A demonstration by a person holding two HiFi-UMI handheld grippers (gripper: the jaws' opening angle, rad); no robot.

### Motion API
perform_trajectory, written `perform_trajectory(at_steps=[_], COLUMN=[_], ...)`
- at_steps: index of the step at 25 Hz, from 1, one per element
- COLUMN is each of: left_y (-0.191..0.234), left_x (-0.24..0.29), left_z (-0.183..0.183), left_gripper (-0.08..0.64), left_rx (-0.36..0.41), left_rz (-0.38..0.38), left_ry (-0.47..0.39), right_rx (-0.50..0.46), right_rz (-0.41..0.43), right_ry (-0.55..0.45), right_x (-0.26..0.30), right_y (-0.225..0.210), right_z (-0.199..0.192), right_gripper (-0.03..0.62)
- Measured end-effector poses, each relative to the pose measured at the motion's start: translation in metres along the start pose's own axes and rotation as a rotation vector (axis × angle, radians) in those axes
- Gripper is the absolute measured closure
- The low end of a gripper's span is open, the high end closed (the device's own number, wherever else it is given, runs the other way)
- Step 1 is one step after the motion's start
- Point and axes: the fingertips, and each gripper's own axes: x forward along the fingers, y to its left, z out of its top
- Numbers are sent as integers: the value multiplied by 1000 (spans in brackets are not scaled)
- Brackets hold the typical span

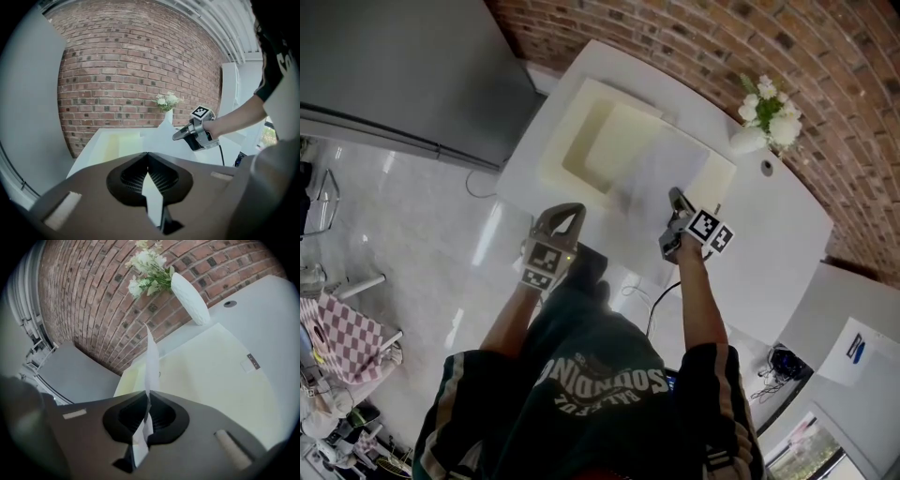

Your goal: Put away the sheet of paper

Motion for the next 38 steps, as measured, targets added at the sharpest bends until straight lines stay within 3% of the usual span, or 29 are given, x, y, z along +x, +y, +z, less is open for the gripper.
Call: perform_trajectory(at_steps=[16, 32, 38], left_y=[39, 75, 87], left_x=[17, 49, 55], left_z=[1, 5, 3], left_gripper=[550, 551, 550], left_rx=[-43, -66, -74], left_rz=[10, -33, -34], left_ry=[11, 31, 47], right_rx=[42, 36, 87], right_rz=[4, -18, -15], right_ry=[71, 136, 171], right_x=[54, 112, 134], right_y=[7, 28, 31], right_z=[5, 0, -6], right_gripper=[591, 591, 591])
